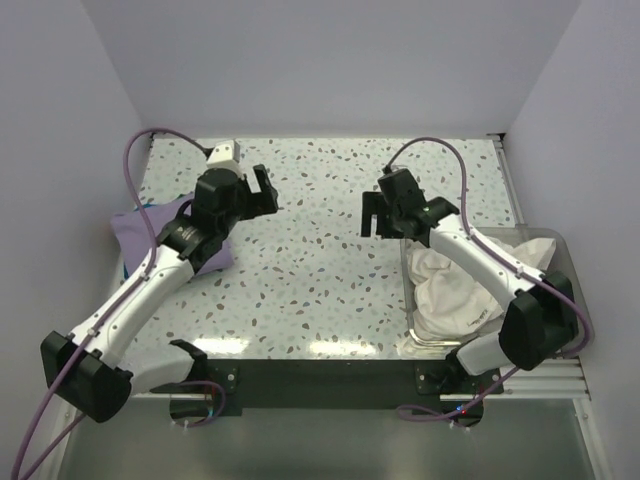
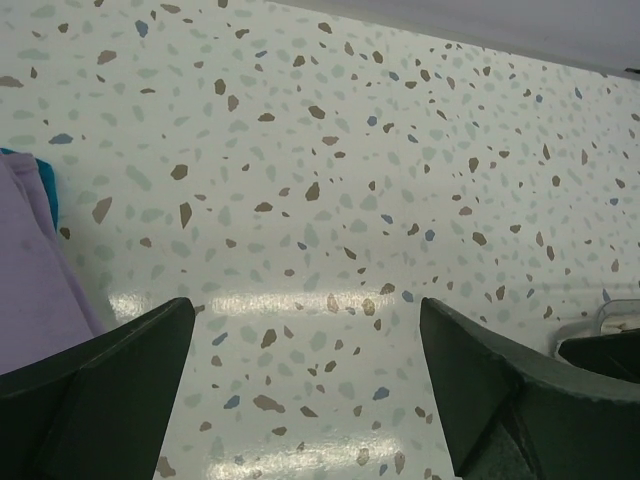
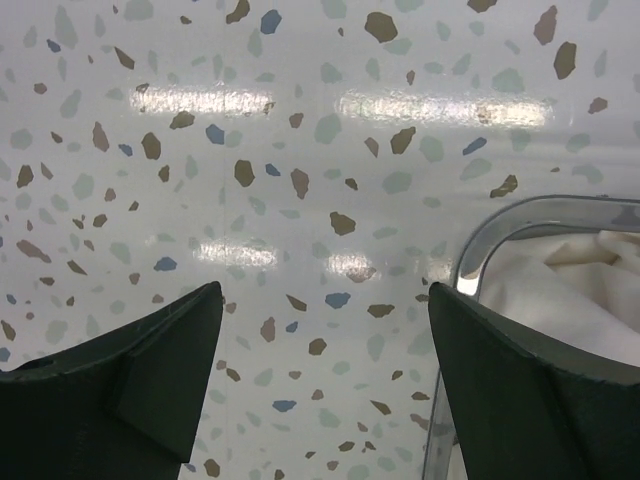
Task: Fold and stack the t-shirts
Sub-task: Reset both grippers
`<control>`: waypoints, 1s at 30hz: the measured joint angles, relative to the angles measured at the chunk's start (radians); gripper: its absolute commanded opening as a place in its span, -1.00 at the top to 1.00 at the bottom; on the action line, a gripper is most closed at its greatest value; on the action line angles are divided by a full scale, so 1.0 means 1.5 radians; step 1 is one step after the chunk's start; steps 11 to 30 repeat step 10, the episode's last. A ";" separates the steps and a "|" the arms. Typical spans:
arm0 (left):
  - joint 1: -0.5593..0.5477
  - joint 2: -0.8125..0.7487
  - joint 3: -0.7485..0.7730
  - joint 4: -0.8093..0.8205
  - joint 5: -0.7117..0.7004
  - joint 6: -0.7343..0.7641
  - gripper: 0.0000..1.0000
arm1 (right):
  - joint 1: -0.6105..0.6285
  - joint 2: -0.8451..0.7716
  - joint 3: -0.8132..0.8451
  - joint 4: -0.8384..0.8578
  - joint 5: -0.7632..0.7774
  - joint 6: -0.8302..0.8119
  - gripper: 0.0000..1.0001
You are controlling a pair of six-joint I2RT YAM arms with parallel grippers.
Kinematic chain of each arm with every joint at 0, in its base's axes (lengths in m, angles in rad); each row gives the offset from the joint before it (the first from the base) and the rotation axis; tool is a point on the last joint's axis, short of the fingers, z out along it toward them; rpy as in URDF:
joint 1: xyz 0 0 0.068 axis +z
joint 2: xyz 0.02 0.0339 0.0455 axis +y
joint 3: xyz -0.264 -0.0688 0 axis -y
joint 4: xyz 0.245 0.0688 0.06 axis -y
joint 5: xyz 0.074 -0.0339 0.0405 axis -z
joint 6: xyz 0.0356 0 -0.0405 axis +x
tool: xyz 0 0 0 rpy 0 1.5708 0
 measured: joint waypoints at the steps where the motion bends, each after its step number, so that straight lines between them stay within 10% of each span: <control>1: 0.000 -0.004 -0.001 0.002 -0.006 0.000 -1.00 | 0.000 -0.009 -0.004 -0.001 0.007 0.004 -0.75; 30: 0.000 -0.013 -0.025 0.019 -0.023 -0.016 -1.00 | -0.001 -0.063 -0.034 -0.005 0.058 0.019 -0.76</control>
